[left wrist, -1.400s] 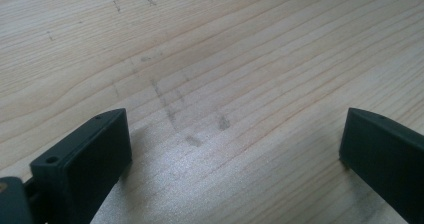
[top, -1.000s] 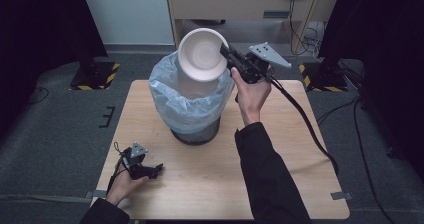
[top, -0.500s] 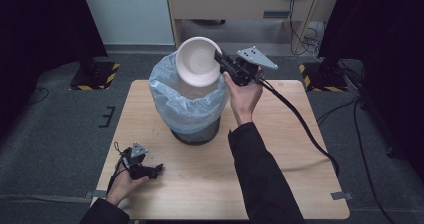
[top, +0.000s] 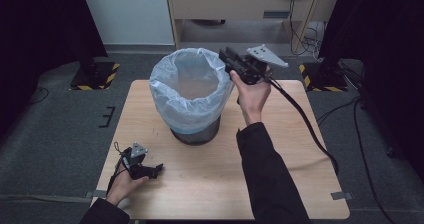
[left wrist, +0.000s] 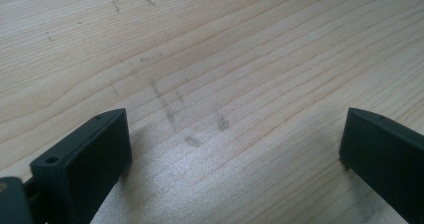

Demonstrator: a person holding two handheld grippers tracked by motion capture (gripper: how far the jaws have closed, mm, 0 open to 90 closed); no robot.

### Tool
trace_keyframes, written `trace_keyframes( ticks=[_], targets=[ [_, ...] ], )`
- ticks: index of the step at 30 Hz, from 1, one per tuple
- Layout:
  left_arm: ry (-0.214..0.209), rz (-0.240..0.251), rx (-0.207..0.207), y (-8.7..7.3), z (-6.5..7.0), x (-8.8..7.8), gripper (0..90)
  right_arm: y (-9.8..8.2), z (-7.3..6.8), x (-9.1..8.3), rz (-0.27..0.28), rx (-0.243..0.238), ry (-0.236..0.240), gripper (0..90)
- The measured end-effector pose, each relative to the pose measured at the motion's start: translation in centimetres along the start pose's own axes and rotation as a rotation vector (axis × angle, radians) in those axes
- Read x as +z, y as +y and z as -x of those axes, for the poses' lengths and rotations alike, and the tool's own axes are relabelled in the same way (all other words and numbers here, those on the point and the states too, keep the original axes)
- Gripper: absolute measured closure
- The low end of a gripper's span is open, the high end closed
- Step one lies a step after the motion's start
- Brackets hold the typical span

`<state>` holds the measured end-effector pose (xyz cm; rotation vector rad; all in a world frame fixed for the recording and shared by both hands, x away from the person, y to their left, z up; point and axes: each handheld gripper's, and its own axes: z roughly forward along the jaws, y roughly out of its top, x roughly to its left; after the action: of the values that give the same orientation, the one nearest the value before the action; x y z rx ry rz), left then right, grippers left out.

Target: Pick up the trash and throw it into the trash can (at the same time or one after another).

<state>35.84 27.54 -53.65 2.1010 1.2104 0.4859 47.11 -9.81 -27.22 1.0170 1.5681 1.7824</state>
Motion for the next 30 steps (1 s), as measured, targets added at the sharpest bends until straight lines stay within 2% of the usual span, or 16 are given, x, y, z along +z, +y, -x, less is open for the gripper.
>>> trace_keyframes(
  ticks=[3, 5, 8, 11, 12, 15, 16, 17, 19, 20, 21, 22, 23, 24, 27, 30],
  targets=[
    [0.0, 0.0, 0.0, 0.0, 0.0, 0.0, 0.0, 0.9, 1.4, -1.9, 0.011, 0.012, -0.029, 57.8],
    [0.0, 0.0, 0.001, 0.0, 0.0, 0.0, 0.0, 0.9, 2.3, -3.3, -0.014, 0.006, -0.045, 50.1],
    [0.0, 0.0, -0.001, 0.0, 0.0, 0.0, 0.0, 0.2, 3.1, -4.7, -0.035, 0.022, -0.044, 46.8],
    [0.001, -0.002, 0.001, 0.0, 0.0, 0.0, 0.0, -2.3, 4.9, -7.4, -0.106, 0.026, -0.052, 38.8],
    [0.001, -0.002, 0.001, 0.0, 0.0, 0.0, 0.0, -2.3, 4.9, -7.4, -0.106, 0.026, -0.052, 38.8],
    [0.001, -0.002, 0.001, 0.0, 0.0, 0.0, 0.0, -5.5, 6.3, -9.8, -0.186, 0.041, -0.053, 34.3],
    [0.001, -0.002, 0.001, 0.0, 0.0, 0.0, 0.0, -5.5, 6.3, -9.8, -0.186, 0.041, -0.053, 34.3],
    [0.001, -0.002, 0.0, 0.0, 0.0, 0.0, 0.0, -7.4, 6.7, -11.1, -0.246, 0.034, -0.054, 32.2],
    [0.001, -0.001, 0.0, 0.0, 0.0, 0.0, 0.0, -9.5, 7.1, -12.3, -0.305, 0.022, -0.051, 31.4],
    [0.001, -0.001, 0.0, 0.0, 0.0, 0.0, 0.0, -9.5, 7.1, -12.3, -0.305, 0.022, -0.051, 31.4],
    [0.001, -0.001, 0.0, 0.0, 0.0, 0.0, 0.0, -11.8, 7.5, -13.6, -0.364, 0.022, -0.055, 30.0],
    [0.001, -0.001, 0.0, 0.0, 0.0, 0.0, 0.0, -11.8, 7.5, -13.6, -0.364, 0.022, -0.055, 30.0],
    [0.001, -0.001, 0.0, 0.0, 0.0, 0.0, 0.0, -13.4, 7.8, -14.5, -0.407, 0.028, -0.064, 29.7],
    [0.001, -0.001, 0.0, 0.0, 0.0, 0.0, 0.0, -13.4, 7.8, -14.5, -0.407, 0.028, -0.064, 29.7],
    [0.003, -0.001, -0.001, 0.0, 0.1, 0.0, 0.0, -16.4, 8.4, -16.0, -0.476, 0.036, -0.076, 27.8],
    [0.003, -0.002, -0.001, 0.0, 0.0, 0.0, 0.0, -17.8, 8.8, -16.7, -0.52, 0.032, -0.081, 27.6]
  ],
)
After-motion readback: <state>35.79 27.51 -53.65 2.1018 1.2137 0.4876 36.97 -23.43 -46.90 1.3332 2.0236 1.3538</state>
